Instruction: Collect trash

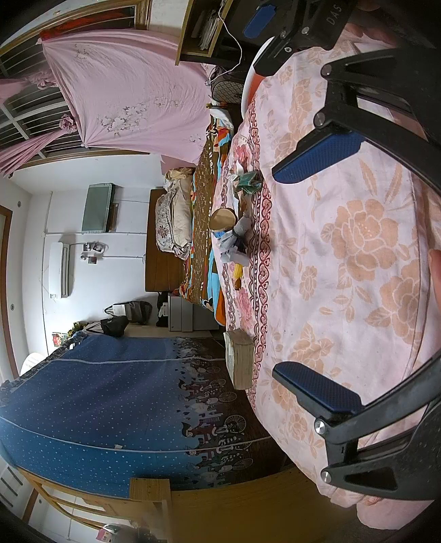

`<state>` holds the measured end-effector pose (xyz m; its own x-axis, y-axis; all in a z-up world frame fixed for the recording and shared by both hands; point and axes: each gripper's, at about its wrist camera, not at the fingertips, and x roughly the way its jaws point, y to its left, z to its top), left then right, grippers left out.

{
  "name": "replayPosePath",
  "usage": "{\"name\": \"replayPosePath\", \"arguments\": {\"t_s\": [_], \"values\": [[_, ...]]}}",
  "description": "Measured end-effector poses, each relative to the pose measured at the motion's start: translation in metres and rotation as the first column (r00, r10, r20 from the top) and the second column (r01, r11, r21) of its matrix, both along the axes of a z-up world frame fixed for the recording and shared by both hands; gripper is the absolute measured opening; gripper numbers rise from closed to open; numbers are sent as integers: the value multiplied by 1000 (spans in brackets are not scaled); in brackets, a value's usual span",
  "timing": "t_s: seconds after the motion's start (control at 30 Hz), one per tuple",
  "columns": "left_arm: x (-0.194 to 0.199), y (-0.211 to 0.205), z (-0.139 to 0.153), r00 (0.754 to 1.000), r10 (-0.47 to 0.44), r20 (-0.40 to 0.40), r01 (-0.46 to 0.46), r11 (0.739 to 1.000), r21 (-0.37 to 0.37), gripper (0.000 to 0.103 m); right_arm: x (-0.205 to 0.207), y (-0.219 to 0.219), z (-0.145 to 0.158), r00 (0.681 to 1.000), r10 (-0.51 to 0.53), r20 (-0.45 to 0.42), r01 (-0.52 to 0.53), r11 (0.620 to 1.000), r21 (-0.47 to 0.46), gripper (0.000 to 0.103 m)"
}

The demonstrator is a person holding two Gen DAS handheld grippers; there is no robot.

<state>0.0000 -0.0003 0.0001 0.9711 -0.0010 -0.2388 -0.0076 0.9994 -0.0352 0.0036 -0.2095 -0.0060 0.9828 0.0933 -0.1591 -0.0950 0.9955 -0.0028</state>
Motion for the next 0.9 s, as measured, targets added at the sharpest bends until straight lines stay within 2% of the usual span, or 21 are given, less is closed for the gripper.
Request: {"name": "replayPosePath", "arguments": {"t_s": [0.9], "values": [[0, 2, 0, 1000, 3, -2, -3, 1000, -1, 91, 2, 4, -2, 1000, 1, -4, -1, 1000, 1, 103]]}}
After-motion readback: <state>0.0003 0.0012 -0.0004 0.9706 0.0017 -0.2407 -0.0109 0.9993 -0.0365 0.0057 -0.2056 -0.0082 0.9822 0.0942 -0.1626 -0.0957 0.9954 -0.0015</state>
